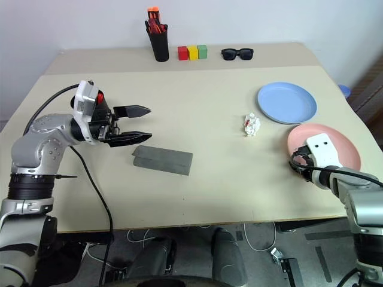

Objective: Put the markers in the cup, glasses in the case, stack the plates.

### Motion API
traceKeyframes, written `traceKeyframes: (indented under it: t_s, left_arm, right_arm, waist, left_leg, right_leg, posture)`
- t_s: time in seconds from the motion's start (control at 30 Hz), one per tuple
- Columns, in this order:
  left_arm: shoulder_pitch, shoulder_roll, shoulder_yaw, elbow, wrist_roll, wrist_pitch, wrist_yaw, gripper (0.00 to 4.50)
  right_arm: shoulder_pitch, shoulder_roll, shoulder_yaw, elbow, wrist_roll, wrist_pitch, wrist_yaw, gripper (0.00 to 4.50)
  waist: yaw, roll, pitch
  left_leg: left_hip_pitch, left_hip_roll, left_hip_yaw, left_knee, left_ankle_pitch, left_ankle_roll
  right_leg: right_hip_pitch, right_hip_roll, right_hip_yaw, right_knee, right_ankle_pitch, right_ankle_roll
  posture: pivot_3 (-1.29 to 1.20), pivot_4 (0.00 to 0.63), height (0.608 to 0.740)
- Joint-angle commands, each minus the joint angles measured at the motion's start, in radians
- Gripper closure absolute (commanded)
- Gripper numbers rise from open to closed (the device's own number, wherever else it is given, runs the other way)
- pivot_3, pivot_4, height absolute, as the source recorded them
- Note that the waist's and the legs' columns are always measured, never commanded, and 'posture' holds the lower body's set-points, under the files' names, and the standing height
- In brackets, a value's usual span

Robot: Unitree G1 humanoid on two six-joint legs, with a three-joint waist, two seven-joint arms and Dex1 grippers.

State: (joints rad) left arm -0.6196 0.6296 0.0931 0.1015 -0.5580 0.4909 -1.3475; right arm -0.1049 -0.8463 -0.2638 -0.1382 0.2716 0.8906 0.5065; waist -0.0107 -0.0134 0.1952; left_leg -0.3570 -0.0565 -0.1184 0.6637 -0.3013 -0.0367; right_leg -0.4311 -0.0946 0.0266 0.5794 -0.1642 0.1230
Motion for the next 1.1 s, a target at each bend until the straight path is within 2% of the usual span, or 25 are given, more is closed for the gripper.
traceKeyframes:
  t_s: [0.03, 0.2, 0.37, 0.6, 0.73, 0.83, 0.93, 1.1]
  left_arm:
    - [0.008, 0.016, 0.015, -0.038, -0.016, -0.016, 0.004, 0.0]
    - [0.017, 0.009, 0.018, -0.042, -0.014, -0.035, 0.021, 0.0]
    - [0.022, 0.0, 0.023, -0.043, -0.009, -0.063, 0.054, 0.0]
    - [0.04, 0.002, 0.021, -0.071, -0.011, -0.064, 0.088, 0.0]
    - [0.056, 0.013, 0.034, -0.115, -0.023, -0.045, 0.12, 0.0]
    - [0.074, 0.021, 0.046, -0.158, -0.037, -0.023, 0.148, 0.0]
    - [0.101, 0.031, 0.054, -0.214, -0.052, 0.004, 0.185, 0.0]
    - [0.108, 0.032, 0.05, -0.262, -0.075, 0.041, 0.231, 0.0]
  right_arm:
    - [-0.041, -0.036, -0.014, 0.037, -0.035, 0.0, -0.016, 4.43]
    - [-0.151, -0.06, -0.017, 0.109, -0.077, -0.059, -0.038, 4.47]
    - [-0.423, -0.022, 0.05, 0.277, -0.142, -0.239, -0.091, 4.47]
    - [-0.711, 0.115, 0.282, 0.703, -0.298, -0.577, -0.042, 4.47]
    - [-0.82, 0.173, 0.334, 0.944, -0.351, -0.709, -0.047, 4.47]
    - [-0.865, 0.2, 0.325, 1.058, -0.353, -0.77, -0.059, 4.47]
    - [-0.881, 0.213, 0.302, 1.08, -0.327, -0.811, -0.024, 3.46]
    - [-0.907, 0.226, 0.239, 1.019, -0.271, -0.82, -0.023, 0.96]
  waist:
    - [-0.002, 0.0, 0.0]
    - [-0.002, 0.0, 0.0]
    - [-0.012, 0.002, 0.001]
    - [-0.03, 0.001, 0.001]
    - [-0.029, 0.002, 0.001]
    - [-0.031, 0.002, 0.001]
    - [-0.034, 0.002, 0.001]
    - [-0.034, 0.002, 0.001]
  left_leg:
    - [0.0, 0.0, 0.0, 0.0, 0.0, 0.0]
    - [0.0, 0.0, 0.0, 0.0, 0.0, 0.0]
    - [0.0, 0.0, 0.001, 0.0, 0.0, 0.0]
    - [0.0, 0.0, 0.001, -0.002, 0.0, 0.0]
    - [-0.003, -0.001, 0.001, -0.002, 0.0, 0.0]
    - [-0.006, -0.001, 0.001, -0.002, 0.0, -0.001]
    - [-0.008, -0.001, 0.001, -0.002, 0.001, -0.001]
    - [-0.008, -0.001, 0.001, -0.002, 0.001, -0.001]
  right_leg:
    - [0.0, 0.0, 0.0, 0.0, 0.0, 0.0]
    - [0.0, 0.0, 0.0, 0.0, 0.0, 0.0]
    - [0.0, 0.0, 0.001, 0.0, 0.0, 0.0]
    - [-0.001, 0.001, 0.001, -0.001, 0.0, 0.0]
    - [-0.003, -0.001, 0.001, -0.001, 0.0, 0.0]
    - [-0.007, -0.001, 0.001, 0.0, 0.001, 0.0]
    - [-0.01, -0.001, 0.001, 0.001, 0.001, 0.0]
    - [-0.011, -0.001, 0.001, 0.002, 0.001, 0.0]
  posture:
    - [0.0, 0.15, 0.74]
    - [0.0, 0.15, 0.74]
    - [0.0, 0.15, 0.74]
    - [0.0, 0.15, 0.74]
    - [0.0, 0.15, 0.74]
    - [0.0, 0.15, 0.74]
    - [0.0, 0.15, 0.74]
    - [0.0, 0.15, 0.74]
